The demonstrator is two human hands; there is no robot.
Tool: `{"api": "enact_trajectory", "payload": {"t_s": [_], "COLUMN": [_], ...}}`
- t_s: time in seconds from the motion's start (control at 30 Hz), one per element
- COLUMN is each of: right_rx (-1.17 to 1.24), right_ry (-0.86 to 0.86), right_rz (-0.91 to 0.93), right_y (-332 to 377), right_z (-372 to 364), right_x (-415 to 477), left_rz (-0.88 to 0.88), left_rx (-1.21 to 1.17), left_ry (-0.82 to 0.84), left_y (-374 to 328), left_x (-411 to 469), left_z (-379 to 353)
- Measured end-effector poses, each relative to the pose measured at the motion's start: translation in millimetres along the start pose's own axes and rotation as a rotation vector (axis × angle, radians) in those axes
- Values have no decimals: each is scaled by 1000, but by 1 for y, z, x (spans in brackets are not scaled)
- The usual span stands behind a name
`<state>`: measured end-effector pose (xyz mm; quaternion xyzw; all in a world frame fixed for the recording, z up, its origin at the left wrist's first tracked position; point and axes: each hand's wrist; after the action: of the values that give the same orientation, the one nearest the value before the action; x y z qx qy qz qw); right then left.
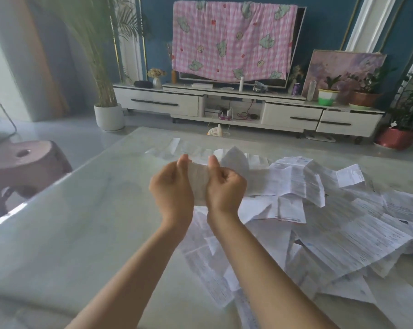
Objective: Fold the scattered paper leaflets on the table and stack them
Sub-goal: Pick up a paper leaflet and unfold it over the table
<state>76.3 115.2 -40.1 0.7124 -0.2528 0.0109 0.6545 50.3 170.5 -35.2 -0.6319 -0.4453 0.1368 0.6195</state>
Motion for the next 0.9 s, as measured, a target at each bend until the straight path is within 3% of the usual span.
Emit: {"api": "enact_trajectory", "payload": {"t_s": [0.17,0.27,0.33,0.47,0.6,0.7,0.8,0.9], "right_rx": [-153,-260,-292,-537,-869,-914,-1001,-1125], "right_ry": [158,310,351,482,511,570,605,589], "right_rz": [47,-36,42,200,92,9,82,177], "right_y": [-9,-22,-32,-41,-61,-76,-83,-91], "right_z": [-63,-87,-106,-139,-180,-200,-214,-215], "right_x": [-13,-18,-18,-15,-2,3,2,6], "left_rz": [25,38,34,-3,-17,-248,-256,-224], "left_rx": [52,71,101,346,706,926,1016,1096], "left_ry": [-113,-172,-165,-127,-118,197,562,626], "left_y": [28,45,61,87,106,123,137,147], "left_x": [52,79,100,136,173,174,172,178], "left_z": [34,46,54,70,93,102,104,105]}}
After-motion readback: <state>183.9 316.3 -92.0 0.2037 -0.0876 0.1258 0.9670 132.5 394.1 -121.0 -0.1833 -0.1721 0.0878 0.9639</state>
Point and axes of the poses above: each hand's wrist, its own x-axis towards the middle knuckle, its own z-axis out of the back of the hand, y = z × x, and after that the axes turned 3 degrees about -y, right-handed
